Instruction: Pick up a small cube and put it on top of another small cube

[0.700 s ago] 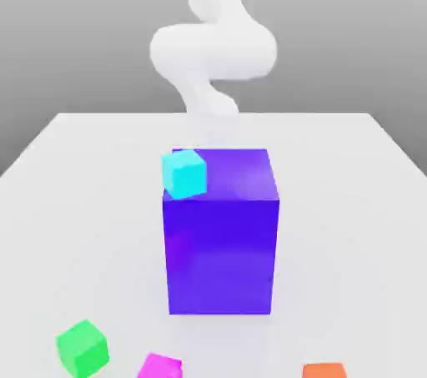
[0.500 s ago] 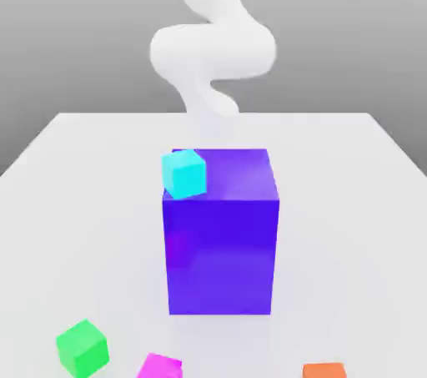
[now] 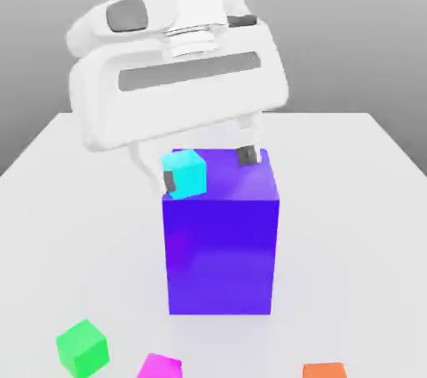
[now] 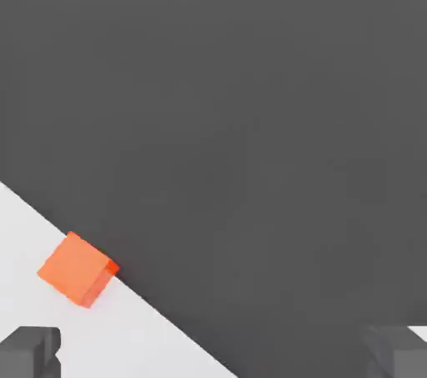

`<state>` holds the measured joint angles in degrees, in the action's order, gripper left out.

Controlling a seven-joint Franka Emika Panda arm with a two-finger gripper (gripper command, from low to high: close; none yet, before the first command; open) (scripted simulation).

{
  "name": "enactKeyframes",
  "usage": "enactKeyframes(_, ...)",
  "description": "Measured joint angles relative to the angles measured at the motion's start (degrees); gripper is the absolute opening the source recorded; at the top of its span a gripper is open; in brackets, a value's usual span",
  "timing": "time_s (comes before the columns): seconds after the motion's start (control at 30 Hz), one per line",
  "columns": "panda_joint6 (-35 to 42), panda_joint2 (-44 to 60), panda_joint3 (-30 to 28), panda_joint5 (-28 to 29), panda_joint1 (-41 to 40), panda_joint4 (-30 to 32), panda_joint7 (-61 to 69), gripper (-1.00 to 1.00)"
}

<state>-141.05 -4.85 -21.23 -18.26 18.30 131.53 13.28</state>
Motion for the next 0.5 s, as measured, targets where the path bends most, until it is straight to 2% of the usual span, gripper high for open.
enactKeyframes(0.27,-3.7,13.1,0.4,-3.5,-1.4,0.1,18.1,0.00)
enactKeyframes(0.5,-8.4,22.6,0.9,-0.5,-3.3,0.7,29.8,0.00)
